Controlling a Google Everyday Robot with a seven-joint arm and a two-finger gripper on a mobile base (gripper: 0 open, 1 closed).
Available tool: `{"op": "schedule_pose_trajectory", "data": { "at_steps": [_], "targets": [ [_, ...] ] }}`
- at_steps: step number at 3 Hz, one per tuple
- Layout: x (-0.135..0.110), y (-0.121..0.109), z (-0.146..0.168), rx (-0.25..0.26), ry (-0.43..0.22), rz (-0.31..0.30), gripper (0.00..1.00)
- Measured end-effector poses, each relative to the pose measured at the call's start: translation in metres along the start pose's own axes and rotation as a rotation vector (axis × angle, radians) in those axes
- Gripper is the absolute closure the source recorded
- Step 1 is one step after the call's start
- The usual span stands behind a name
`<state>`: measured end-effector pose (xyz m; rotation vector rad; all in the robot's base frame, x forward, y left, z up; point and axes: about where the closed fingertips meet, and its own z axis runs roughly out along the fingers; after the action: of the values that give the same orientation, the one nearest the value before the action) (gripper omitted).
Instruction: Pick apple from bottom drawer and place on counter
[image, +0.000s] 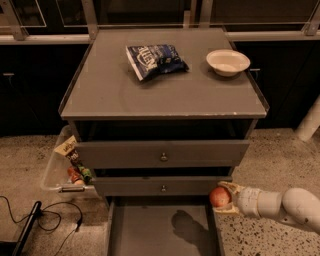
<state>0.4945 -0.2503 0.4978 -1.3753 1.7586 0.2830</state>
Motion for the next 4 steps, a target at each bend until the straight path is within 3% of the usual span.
{"op": "schedule_pose_trajectory", "data": {
  "at_steps": [1,2,3,4],
  "targets": [
    [-0.051,-0.020,-0.028,0.001,-0.017,-0.129,1.00],
    [-0.123,-0.058,-0.064,0.005,-0.044,-0.280,1.00],
    [-0.187,-0.097,-0.102,0.019,-0.073,-0.382,1.00],
    [-0.239,-0.131,-0.144,0.048,-0.102,-0.435,1.00]
  ]
}}
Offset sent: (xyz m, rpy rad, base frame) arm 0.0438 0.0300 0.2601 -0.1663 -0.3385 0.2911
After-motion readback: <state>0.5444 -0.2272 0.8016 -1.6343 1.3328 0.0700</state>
